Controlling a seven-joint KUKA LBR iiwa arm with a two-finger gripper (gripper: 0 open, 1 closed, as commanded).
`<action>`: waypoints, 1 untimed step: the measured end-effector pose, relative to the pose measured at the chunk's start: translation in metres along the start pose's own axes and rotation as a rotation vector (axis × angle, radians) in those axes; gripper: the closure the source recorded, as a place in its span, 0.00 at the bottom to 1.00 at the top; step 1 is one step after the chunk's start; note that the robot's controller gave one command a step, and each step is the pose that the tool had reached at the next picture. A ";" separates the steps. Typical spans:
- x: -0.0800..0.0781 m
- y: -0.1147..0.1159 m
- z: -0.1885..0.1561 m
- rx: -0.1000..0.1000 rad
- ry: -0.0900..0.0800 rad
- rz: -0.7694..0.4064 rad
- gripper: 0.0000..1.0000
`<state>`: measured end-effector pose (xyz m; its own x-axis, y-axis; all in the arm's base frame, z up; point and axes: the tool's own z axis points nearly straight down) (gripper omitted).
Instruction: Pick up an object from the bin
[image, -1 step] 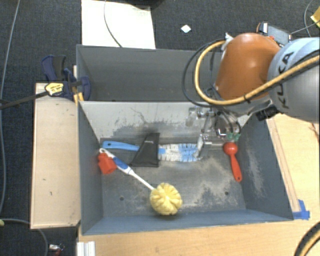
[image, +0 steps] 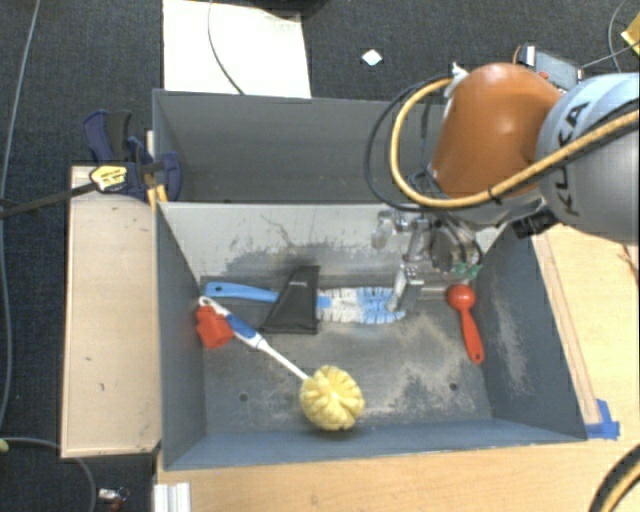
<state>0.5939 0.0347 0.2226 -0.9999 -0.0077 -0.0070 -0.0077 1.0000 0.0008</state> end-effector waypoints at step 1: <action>0.004 -0.006 0.156 0.000 0.009 0.118 0.00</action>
Offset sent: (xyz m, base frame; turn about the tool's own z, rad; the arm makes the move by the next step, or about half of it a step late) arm -0.0019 0.0102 -0.0891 0.0232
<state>0.5909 0.0288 0.0666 -0.9940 0.1096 0.0024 0.1096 0.9940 0.0014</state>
